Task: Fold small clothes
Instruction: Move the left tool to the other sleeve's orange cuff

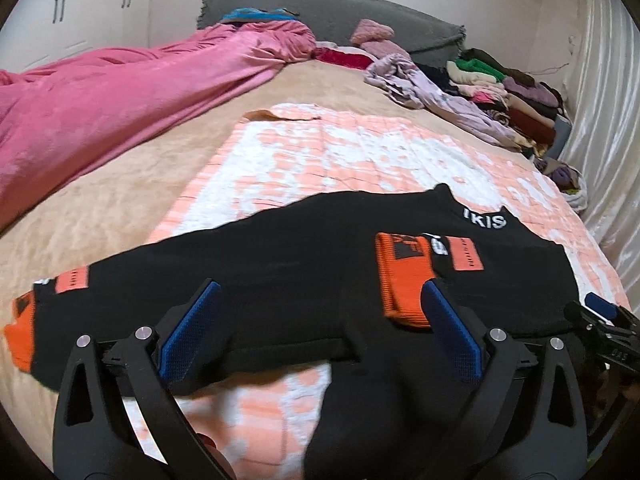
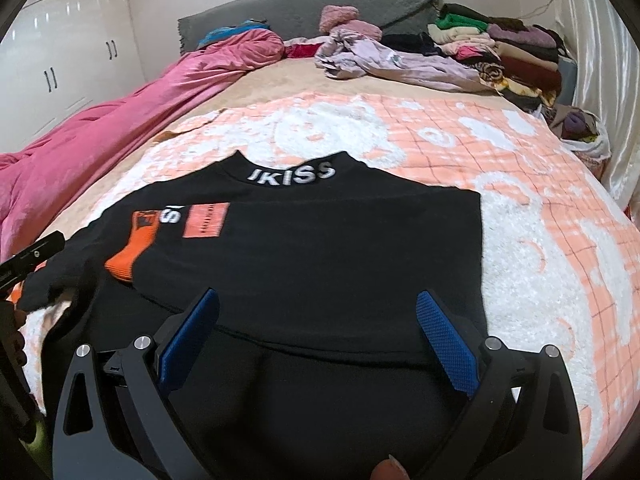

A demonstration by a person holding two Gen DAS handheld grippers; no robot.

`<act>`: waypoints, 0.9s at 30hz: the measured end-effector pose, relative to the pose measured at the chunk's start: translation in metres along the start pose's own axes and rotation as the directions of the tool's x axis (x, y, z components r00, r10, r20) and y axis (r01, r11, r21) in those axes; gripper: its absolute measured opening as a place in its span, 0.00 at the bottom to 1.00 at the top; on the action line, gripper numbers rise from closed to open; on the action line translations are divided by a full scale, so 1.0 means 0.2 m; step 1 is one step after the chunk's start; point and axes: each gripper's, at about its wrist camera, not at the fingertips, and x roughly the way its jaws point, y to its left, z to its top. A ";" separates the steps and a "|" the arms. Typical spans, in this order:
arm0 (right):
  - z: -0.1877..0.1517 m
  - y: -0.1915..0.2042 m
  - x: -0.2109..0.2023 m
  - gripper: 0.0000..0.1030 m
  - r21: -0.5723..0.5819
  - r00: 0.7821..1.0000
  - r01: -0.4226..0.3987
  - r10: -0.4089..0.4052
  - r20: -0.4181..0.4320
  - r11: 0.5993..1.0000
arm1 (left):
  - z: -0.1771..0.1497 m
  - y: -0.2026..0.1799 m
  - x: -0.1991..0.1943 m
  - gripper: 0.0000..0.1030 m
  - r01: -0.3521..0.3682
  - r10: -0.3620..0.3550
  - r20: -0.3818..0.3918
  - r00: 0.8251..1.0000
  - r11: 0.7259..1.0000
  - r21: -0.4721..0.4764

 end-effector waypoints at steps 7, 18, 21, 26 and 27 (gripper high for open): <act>0.02 0.12 -0.03 0.96 -0.038 0.999 -0.032 0.032 0.019 0.999 | -0.03 0.11 -0.06 0.91 -0.053 0.053 0.021 0.998 0.999 -0.015; 0.07 0.36 -0.06 0.96 -0.126 0.993 -0.104 0.109 0.036 0.987 | -0.09 0.31 -0.14 0.91 -0.121 0.125 0.038 0.991 0.989 -0.090; 0.08 0.45 -0.07 0.96 -0.161 0.990 -0.126 0.134 0.037 0.979 | -0.11 0.39 -0.19 0.91 -0.139 0.149 0.065 0.987 0.981 -0.138; 0.11 0.59 -0.08 0.96 -0.217 0.984 -0.159 0.173 0.045 0.963 | -0.12 0.52 -0.25 0.91 -0.177 0.200 0.096 0.975 0.963 -0.205; 0.12 0.62 -0.08 0.96 -0.225 0.982 -0.168 0.183 0.046 0.960 | -0.13 0.55 -0.26 0.91 -0.178 0.202 0.094 0.975 0.959 -0.219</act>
